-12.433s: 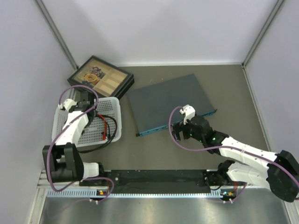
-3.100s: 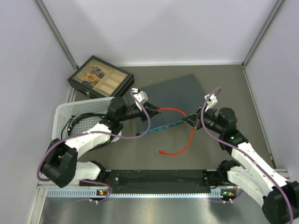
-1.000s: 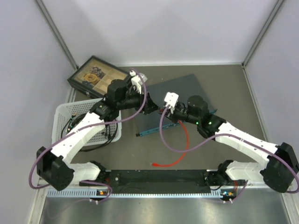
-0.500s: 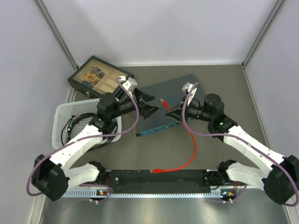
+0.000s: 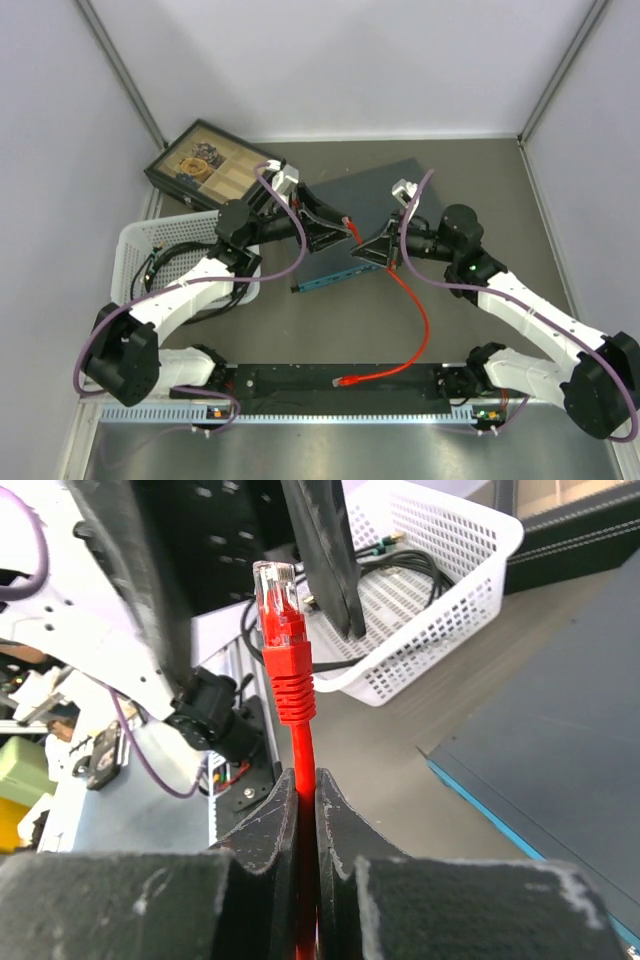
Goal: Insert the plug into the switch port
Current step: Adjust the connector.
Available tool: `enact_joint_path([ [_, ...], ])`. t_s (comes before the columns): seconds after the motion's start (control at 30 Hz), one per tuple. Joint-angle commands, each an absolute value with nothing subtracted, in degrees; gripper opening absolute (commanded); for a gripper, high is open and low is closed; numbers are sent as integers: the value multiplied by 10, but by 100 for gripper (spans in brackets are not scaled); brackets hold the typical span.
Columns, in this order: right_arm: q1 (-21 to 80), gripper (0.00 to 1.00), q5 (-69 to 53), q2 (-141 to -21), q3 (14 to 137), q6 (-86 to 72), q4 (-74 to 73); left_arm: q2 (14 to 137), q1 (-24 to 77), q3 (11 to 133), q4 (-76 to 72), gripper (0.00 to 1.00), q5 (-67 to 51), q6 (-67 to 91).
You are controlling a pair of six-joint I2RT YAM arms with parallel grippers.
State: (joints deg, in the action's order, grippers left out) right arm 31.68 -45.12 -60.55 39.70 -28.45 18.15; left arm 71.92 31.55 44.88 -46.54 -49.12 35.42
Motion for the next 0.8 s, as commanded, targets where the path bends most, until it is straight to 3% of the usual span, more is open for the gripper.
enact_joint_path([
  [0.0,310,0,-475,-608,397,-313,236,722,316,468,-522,50,-519,379],
  [0.37,309,0,-512,-649,396,-333,242,713,316,461,-524,1,-499,380],
  [0.53,310,1,-512,-648,395,-333,237,701,316,449,-511,0,-475,383],
  [0.57,309,11,-497,-643,396,-327,228,693,316,447,-487,0,-447,383],
  [0.63,309,16,-477,-621,405,-289,186,685,319,439,-463,0,-415,384],
  [0.77,309,47,-393,-575,428,-204,101,658,332,431,-367,0,-315,375],
])
